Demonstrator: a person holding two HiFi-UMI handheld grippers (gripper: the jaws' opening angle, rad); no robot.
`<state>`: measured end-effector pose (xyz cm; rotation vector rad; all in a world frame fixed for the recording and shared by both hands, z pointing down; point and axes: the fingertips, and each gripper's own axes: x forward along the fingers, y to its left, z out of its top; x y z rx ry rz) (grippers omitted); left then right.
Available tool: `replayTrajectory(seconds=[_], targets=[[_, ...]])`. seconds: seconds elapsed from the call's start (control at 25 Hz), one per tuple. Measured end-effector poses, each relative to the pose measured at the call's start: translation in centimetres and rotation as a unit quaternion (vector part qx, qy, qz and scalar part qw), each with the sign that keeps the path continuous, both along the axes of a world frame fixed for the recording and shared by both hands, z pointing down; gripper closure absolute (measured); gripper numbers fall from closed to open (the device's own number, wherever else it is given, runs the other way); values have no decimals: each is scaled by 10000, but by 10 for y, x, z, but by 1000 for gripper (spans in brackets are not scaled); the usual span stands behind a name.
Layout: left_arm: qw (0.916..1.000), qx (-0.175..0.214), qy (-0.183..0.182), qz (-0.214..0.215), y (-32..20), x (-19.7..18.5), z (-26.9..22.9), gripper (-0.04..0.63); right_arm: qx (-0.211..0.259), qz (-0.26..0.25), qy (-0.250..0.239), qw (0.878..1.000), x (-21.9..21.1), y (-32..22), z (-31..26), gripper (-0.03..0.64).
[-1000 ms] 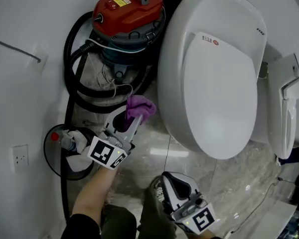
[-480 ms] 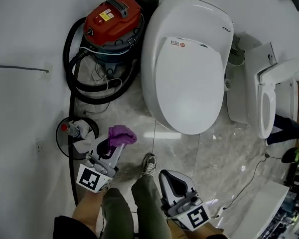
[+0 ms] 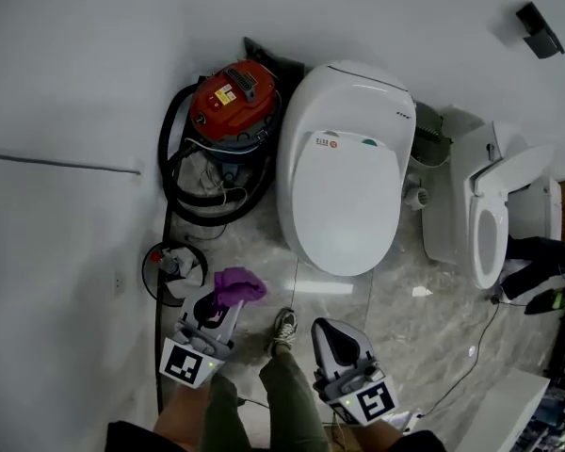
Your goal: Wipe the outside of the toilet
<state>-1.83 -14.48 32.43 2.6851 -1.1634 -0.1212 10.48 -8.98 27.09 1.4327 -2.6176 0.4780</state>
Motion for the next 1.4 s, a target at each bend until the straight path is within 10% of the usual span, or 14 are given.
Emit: replayTrajectory(seconds=[1.4], targets=[[9910, 806, -615, 877, 188, -85, -283, 526, 836, 1382, 188, 9867, -51, 175, -233, 618]])
